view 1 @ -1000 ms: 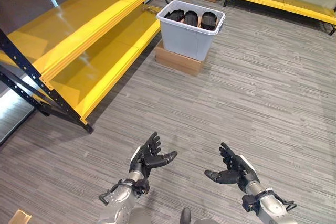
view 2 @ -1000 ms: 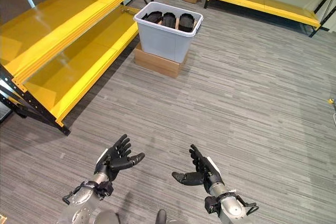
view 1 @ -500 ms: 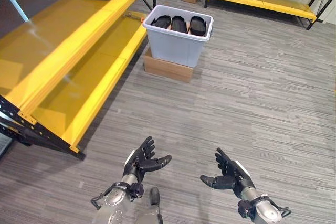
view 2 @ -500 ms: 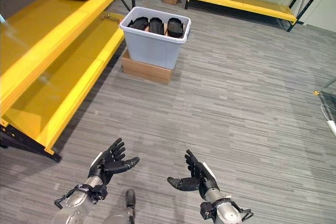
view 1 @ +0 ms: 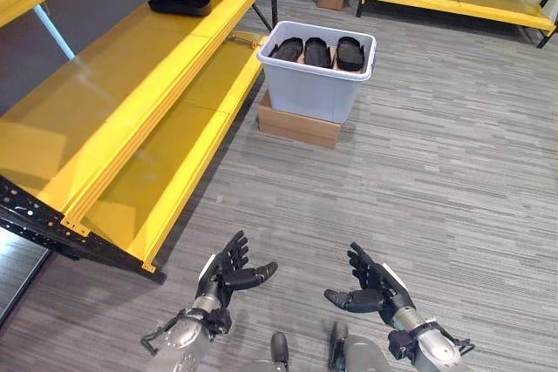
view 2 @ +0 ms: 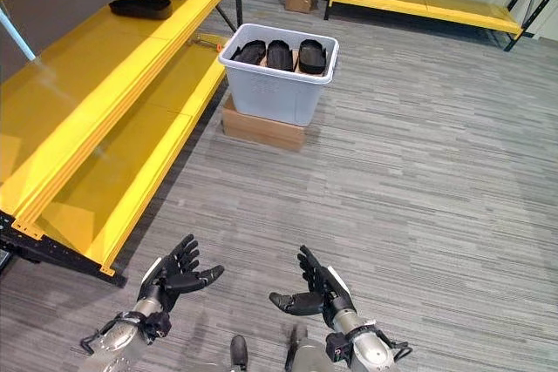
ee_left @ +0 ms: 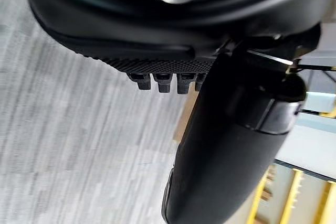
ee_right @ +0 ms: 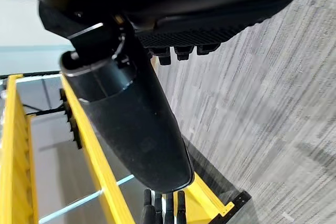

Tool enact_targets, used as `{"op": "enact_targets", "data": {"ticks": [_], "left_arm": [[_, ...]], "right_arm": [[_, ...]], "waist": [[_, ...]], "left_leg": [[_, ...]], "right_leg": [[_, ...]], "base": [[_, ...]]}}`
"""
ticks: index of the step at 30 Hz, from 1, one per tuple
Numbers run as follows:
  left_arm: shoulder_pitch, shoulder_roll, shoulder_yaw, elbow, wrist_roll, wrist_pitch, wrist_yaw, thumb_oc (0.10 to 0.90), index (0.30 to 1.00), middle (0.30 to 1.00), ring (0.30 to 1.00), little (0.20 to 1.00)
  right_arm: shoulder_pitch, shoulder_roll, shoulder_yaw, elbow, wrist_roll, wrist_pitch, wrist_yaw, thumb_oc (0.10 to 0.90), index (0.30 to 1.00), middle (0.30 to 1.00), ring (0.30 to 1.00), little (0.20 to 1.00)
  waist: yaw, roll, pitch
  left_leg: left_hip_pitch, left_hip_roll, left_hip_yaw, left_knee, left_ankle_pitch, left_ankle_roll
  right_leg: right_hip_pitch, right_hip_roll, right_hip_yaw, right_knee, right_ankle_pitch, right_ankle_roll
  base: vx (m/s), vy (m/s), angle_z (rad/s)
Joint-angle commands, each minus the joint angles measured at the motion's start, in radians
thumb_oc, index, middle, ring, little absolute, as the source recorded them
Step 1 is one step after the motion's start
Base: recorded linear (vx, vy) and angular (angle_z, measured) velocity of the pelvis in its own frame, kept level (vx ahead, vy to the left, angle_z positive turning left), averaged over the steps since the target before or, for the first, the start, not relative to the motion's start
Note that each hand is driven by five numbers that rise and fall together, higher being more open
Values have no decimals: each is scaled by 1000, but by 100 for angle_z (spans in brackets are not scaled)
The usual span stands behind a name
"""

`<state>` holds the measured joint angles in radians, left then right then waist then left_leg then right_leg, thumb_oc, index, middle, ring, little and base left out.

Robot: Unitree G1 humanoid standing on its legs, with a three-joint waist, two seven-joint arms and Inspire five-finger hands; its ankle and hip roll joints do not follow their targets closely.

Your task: Move parts from the plastic box to the shelf.

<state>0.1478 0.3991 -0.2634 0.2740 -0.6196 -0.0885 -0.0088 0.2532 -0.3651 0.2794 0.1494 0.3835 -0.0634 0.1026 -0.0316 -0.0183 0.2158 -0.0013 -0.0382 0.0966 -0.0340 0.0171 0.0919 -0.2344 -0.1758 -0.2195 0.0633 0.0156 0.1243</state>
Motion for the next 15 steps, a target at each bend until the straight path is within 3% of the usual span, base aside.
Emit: {"op": "enact_targets", "data": {"ticks": [1,3,7,8,9,10,11,12,13,14,15], "left_arm": [[-34,-4,49,-126,19,-92,-33,900,1000,1000,1000,1000],[-43,-13,46,-114,35,-93,-37,900,1000,1000,1000,1000],[-48,-35,47,-110,13,-93,-31,900,1000,1000,1000,1000],[-49,-40,44,-112,5,-92,-31,900,1000,1000,1000,1000],[-57,-45,46,-112,-11,-90,-25,900,1000,1000,1000,1000],[-57,-45,46,-112,-11,-90,-25,900,1000,1000,1000,1000],[-55,-44,45,-116,-17,-89,-25,900,1000,1000,1000,1000],[-51,-41,44,-125,-23,-86,-23,900,1000,1000,1000,1000],[-50,-37,44,-127,-28,-83,-25,900,1000,1000,1000,1000],[-51,-34,42,-130,-28,-81,-23,900,1000,1000,1000,1000],[-48,-35,47,-133,-34,-81,-17,900,1000,1000,1000,1000]], "right_arm": [[-24,-33,-52,-142,-8,-84,7,900,1000,1000,1000,1000],[-21,-35,-55,-144,-14,-84,12,900,1000,1000,1000,1000],[-28,-44,-59,-138,5,-89,9,900,1000,1000,1000,1000],[-30,-48,-60,-140,9,-92,11,900,1000,1000,1000,1000],[-36,-54,-64,-133,21,-95,3,900,1000,1000,1000,1000],[-36,-53,-64,-133,21,-95,3,900,1000,1000,1000,1000],[-35,-58,-64,-135,27,-97,0,900,1000,1000,1000,1000],[-34,-63,-66,-138,30,-103,1,900,1000,1000,1000,1000],[-33,-67,-65,-137,30,-100,-2,900,1000,1000,1000,1000],[-38,-74,-60,-131,28,-101,-6,900,1000,1000,1000,1000],[-41,-79,-59,-134,26,-101,-12,900,1000,1000,1000,1000]], "waist": [[-17,-2,-31],[-26,-21,-51],[-44,-3,-84],[-48,2,-92],[-44,3,-98],[-46,0,-100],[-42,-3,-94],[-40,-13,-89],[-31,-20,-77],[-15,-34,-60],[-5,-43,-45]], "left_leg": [[148,40,1,47,-168,-77],[220,48,-9,56,-216,-91],[261,130,-25,117,-202,-129],[239,153,-27,159,-177,-146],[184,197,-35,309,-87,-167],[180,193,-38,309,-84,-166],[141,206,-37,392,-50,-166],[89,225,-40,504,33,-168],[51,241,-34,586,71,-166],[5,249,-38,700,105,-164],[-31,251,-19,782,93,-159]], "right_leg": [[15,-51,-4,-97,139,49],[44,-44,24,-91,158,50],[53,19,10,-3,112,10],[60,38,0,6,89,-7],[96,88,-8,15,39,-50],[93,84,-9,14,41,-50],[117,99,-7,9,24,-66],[139,115,-10,0,10,-93],[166,132,-7,-6,-9,-112],[194,145,-3,-15,-22,-134],[219,152,-3,-29,-32,-147]], "base": [[397,-139,25],[479,-179,30],[399,-232,33],[448,-378,11],[356,-309,8],[320,-293,33],[175,-197,25],[237,-279,18],[243,-320,-5],[196,-286,-9],[225,-262,-30]]}}
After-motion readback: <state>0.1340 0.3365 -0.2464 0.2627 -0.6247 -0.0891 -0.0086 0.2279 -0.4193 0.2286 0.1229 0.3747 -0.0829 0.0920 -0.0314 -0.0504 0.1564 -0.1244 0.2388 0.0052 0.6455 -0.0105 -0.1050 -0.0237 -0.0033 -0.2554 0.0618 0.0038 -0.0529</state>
